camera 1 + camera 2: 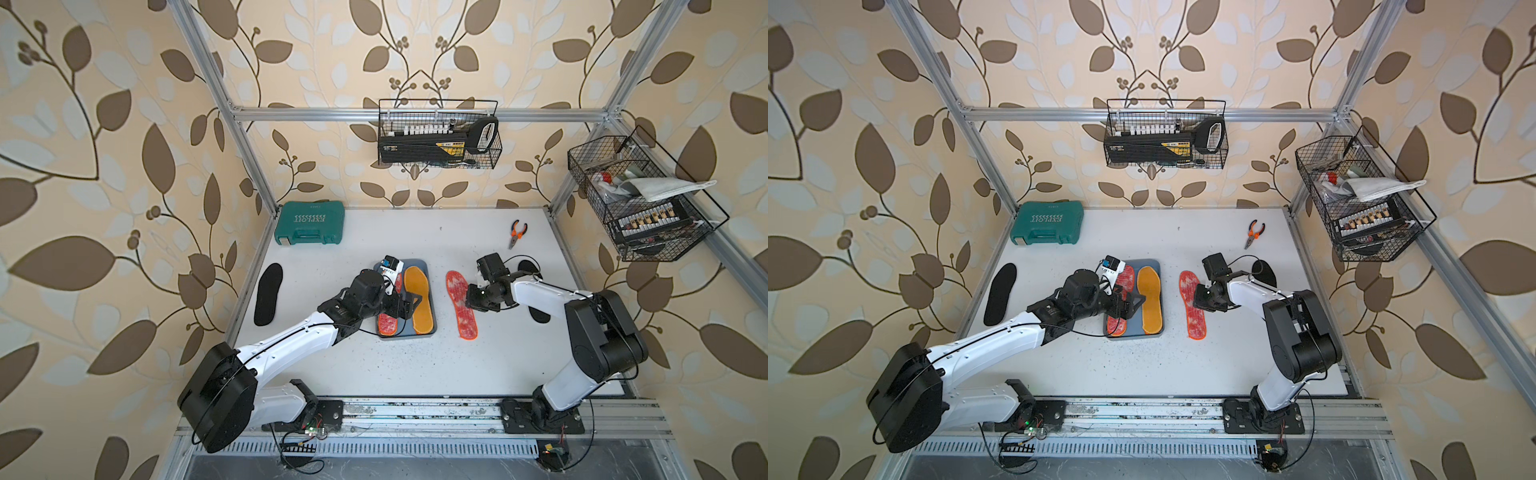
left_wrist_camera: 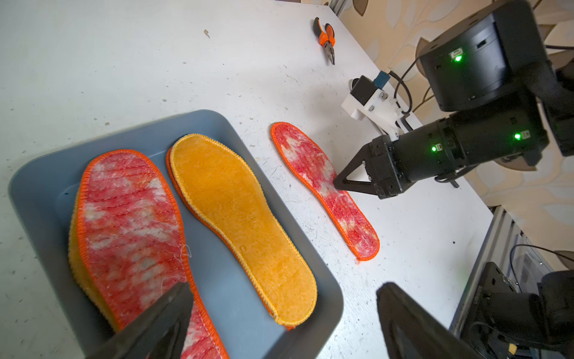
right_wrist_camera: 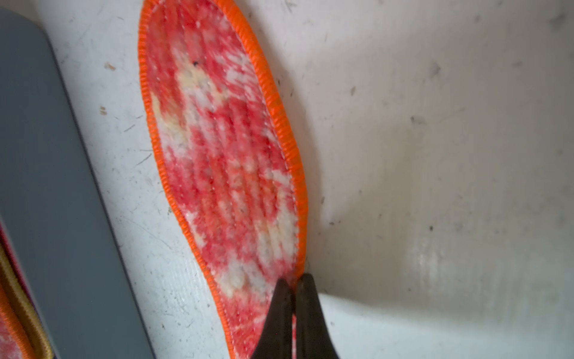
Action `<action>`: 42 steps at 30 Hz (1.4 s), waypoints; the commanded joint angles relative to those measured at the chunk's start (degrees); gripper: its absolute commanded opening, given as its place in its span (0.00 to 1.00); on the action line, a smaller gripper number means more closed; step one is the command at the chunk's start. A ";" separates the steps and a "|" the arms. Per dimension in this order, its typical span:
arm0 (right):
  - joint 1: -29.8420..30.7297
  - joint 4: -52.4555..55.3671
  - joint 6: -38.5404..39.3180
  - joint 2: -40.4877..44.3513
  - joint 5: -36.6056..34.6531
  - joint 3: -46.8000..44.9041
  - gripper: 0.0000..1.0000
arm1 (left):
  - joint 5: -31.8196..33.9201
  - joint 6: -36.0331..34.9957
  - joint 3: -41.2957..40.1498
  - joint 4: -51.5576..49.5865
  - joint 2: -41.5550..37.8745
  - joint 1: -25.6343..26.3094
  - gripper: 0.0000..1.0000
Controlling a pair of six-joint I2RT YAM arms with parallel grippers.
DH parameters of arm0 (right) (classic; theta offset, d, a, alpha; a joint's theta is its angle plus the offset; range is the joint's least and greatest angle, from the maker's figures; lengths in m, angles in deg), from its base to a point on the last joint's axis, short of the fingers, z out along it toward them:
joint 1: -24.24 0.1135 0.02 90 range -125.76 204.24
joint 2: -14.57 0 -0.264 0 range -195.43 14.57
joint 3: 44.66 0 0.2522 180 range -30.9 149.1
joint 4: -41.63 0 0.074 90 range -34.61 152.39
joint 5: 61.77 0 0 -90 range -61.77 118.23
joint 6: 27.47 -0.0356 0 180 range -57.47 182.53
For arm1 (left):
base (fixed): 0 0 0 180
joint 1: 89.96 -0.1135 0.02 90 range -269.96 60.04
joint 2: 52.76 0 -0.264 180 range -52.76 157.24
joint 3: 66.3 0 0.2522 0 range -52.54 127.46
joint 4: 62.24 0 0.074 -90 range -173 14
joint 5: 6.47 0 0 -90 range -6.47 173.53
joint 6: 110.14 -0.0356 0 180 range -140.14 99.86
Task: Put the insoles into the storage box
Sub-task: Pick up the insole from the center of the board.
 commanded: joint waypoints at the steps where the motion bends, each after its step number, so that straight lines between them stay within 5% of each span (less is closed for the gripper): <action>1: -2.07 -0.67 0.39 2.24 4.37 -0.73 0.00 | -3.14 1.46 2.83 3.79 0.96 0.13 0.94; 20: -8.55 -6.88 -2.28 11.79 27.09 -5.26 0.00 | -17.35 5.97 15.11 9.84 19.45 0.16 0.77; 28: -8.58 -6.50 -2.35 15.10 27.19 -6.81 0.00 | -20.50 6.43 22.09 8.89 27.30 0.51 0.73; 39: -8.58 -6.14 -1.64 16.08 25.80 -6.90 0.00 | -20.84 6.99 29.86 7.05 35.87 2.49 0.57; 42: -8.58 -6.33 -1.68 16.01 25.62 -6.83 0.00 | -21.12 7.08 31.41 6.61 37.42 2.80 0.45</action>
